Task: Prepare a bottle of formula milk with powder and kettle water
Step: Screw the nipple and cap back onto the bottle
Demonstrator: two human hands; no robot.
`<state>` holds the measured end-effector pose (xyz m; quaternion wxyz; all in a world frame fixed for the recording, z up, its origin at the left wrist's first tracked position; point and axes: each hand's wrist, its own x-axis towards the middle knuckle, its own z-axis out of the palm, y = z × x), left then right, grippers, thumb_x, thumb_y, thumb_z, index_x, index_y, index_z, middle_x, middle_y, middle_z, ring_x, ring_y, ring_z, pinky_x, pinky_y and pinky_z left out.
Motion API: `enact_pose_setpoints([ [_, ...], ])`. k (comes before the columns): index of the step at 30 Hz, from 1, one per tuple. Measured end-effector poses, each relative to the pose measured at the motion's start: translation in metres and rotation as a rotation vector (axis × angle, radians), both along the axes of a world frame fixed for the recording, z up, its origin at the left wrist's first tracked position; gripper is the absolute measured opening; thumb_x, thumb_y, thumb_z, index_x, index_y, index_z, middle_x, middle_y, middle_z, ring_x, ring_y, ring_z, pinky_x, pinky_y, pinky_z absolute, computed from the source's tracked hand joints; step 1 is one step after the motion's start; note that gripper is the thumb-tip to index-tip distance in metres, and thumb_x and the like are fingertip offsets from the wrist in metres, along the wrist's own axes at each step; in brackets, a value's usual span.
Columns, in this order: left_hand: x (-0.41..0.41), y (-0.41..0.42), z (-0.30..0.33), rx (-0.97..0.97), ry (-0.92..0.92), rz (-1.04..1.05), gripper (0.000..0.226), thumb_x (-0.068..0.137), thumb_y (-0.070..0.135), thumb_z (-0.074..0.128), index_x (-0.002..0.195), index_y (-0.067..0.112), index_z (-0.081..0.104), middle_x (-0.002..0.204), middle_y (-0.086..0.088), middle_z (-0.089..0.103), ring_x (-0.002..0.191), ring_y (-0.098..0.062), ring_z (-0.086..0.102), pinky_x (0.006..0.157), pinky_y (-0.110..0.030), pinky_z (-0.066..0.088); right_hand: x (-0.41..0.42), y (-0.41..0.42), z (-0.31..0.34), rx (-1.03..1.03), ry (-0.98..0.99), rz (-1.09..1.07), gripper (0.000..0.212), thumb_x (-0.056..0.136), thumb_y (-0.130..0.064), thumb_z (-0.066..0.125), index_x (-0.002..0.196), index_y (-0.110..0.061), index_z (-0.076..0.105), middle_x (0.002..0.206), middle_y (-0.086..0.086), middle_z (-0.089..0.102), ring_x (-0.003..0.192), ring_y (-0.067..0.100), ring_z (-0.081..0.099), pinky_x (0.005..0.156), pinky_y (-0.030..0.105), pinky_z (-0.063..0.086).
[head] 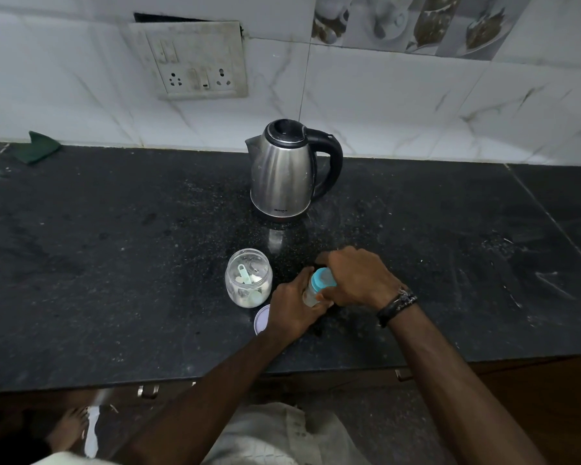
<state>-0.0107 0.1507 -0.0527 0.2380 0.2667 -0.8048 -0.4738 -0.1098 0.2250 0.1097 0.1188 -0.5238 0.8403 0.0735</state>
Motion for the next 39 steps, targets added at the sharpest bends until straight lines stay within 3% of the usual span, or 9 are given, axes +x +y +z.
enact_pose_setpoints([
  [3, 0.000, 0.000, 0.000, 0.012, -0.004, -0.011, 0.062, 0.071, 0.056, 0.076, 0.124, 0.030, 0.057, 0.098, 0.006, 0.075, 0.089, -0.008, 0.071, 0.079, -0.040, 0.056, 0.002, 0.000, -0.004, -0.029, 0.011, 0.021, 0.046, 0.082, -0.039, 0.071, 0.121, -0.018, 0.059, 0.119, 0.007, 0.062, 0.104, 0.027, 0.061, 0.083, 0.037, 0.047],
  [7, 0.000, 0.000, 0.002, -0.018, -0.016, -0.007, 0.061, 0.071, 0.057, 0.074, 0.123, 0.029, 0.057, 0.095, 0.006, 0.075, 0.085, -0.012, 0.071, 0.074, -0.040, 0.056, 0.004, 0.001, -0.008, -0.125, 0.104, -0.009, 0.048, 0.084, -0.054, 0.064, 0.105, -0.011, 0.060, 0.109, 0.011, 0.064, 0.097, 0.029, 0.063, 0.080, 0.038, 0.047],
  [14, 0.001, 0.001, -0.002, -0.019, -0.019, 0.005, 0.071, 0.071, 0.062, 0.074, 0.130, 0.027, 0.055, 0.100, 0.006, 0.075, 0.090, -0.009, 0.071, 0.077, -0.038, 0.057, 0.007, -0.002, -0.014, -0.220, 0.142, -0.065, 0.047, 0.085, -0.055, 0.059, 0.091, -0.009, 0.064, 0.099, 0.012, 0.068, 0.090, 0.029, 0.064, 0.070, 0.033, 0.040],
  [17, 0.001, 0.002, 0.000, -0.008, 0.003, 0.006, 0.064, 0.071, 0.058, 0.075, 0.125, 0.029, 0.057, 0.099, 0.008, 0.075, 0.090, -0.009, 0.071, 0.076, -0.039, 0.057, 0.012, -0.001, -0.018, -0.259, 0.197, -0.167, 0.052, 0.086, -0.059, 0.057, 0.088, -0.007, 0.067, 0.095, 0.013, 0.070, 0.087, 0.031, 0.067, 0.065, 0.031, 0.036],
  [21, 0.002, 0.003, 0.004, -0.016, 0.028, 0.010, 0.059, 0.070, 0.056, 0.076, 0.120, 0.028, 0.059, 0.097, 0.008, 0.076, 0.088, -0.007, 0.071, 0.077, -0.038, 0.057, 0.019, -0.003, -0.019, -0.248, 0.225, -0.267, 0.055, 0.087, -0.061, 0.055, 0.094, -0.008, 0.069, 0.098, 0.012, 0.071, 0.092, 0.032, 0.068, 0.066, 0.031, 0.035],
  [25, 0.002, 0.003, 0.003, -0.029, 0.018, 0.011, 0.062, 0.070, 0.055, 0.076, 0.124, 0.031, 0.057, 0.097, 0.006, 0.076, 0.087, -0.010, 0.072, 0.077, -0.038, 0.057, 0.011, 0.001, -0.014, -0.162, 0.146, -0.141, 0.056, 0.087, -0.066, 0.055, 0.103, -0.013, 0.064, 0.107, 0.008, 0.069, 0.098, 0.028, 0.066, 0.070, 0.033, 0.039],
  [29, 0.003, 0.001, 0.006, -0.031, 0.017, -0.002, 0.056, 0.072, 0.052, 0.075, 0.121, 0.030, 0.057, 0.093, 0.008, 0.074, 0.084, -0.011, 0.071, 0.074, -0.039, 0.055, -0.001, 0.006, -0.020, -0.111, 0.022, -0.002, 0.049, 0.082, -0.056, 0.064, 0.118, -0.024, 0.058, 0.114, 0.002, 0.067, 0.102, 0.026, 0.062, 0.081, 0.036, 0.046],
  [36, 0.002, 0.002, 0.005, -0.040, 0.019, 0.005, 0.059, 0.073, 0.056, 0.075, 0.122, 0.031, 0.057, 0.097, 0.009, 0.075, 0.087, -0.013, 0.072, 0.074, -0.038, 0.055, -0.004, 0.009, -0.032, -0.270, 0.015, -0.105, 0.045, 0.073, -0.055, 0.069, 0.087, -0.013, 0.063, 0.091, 0.008, 0.069, 0.082, 0.027, 0.064, 0.064, 0.031, 0.036],
  [39, 0.003, 0.003, 0.004, -0.059, 0.015, 0.029, 0.055, 0.074, 0.052, 0.076, 0.121, 0.029, 0.058, 0.094, 0.008, 0.075, 0.084, -0.011, 0.072, 0.073, -0.037, 0.055, 0.002, 0.011, -0.039, -0.334, 0.026, -0.187, 0.049, 0.074, -0.057, 0.067, 0.086, -0.010, 0.062, 0.087, 0.010, 0.069, 0.079, 0.029, 0.064, 0.062, 0.031, 0.037],
])
